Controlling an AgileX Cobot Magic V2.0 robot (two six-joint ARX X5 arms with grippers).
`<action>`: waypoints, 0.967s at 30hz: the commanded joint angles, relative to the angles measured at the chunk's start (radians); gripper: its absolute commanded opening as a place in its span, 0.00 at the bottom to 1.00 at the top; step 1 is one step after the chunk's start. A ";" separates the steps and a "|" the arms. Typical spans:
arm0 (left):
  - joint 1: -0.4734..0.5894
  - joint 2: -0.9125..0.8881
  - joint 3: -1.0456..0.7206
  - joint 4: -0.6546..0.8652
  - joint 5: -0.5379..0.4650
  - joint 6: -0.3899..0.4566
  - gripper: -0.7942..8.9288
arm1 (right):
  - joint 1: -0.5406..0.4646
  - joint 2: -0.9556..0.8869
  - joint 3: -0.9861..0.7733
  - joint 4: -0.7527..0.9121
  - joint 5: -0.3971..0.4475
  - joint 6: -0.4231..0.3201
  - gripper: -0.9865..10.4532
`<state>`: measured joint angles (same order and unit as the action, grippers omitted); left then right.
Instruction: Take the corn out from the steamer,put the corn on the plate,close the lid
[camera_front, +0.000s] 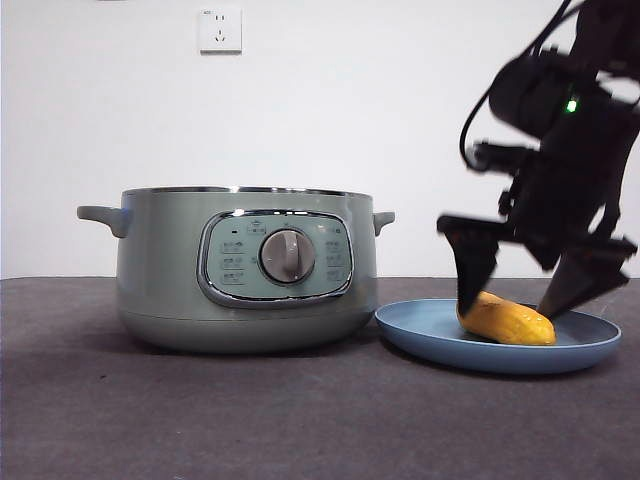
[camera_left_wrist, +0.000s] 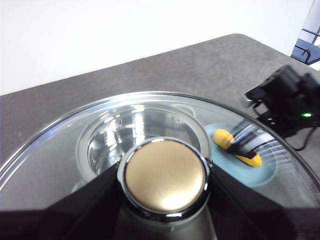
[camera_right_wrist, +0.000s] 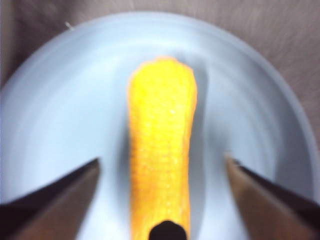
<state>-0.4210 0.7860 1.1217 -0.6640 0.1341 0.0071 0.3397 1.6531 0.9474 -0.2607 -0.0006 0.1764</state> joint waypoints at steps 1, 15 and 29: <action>0.002 0.052 0.007 0.114 0.007 -0.002 0.07 | 0.002 -0.102 -0.005 -0.017 0.000 0.006 0.56; 0.002 0.401 0.007 0.474 0.030 0.025 0.07 | 0.002 -0.655 -0.005 -0.331 -0.002 -0.014 0.56; 0.002 0.655 0.007 0.697 0.029 0.050 0.07 | 0.021 -0.771 -0.005 -0.503 -0.080 -0.008 0.56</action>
<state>-0.4210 1.4425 1.1217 -0.0189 0.1593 0.0448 0.3546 0.8833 0.9474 -0.7647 -0.0784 0.1688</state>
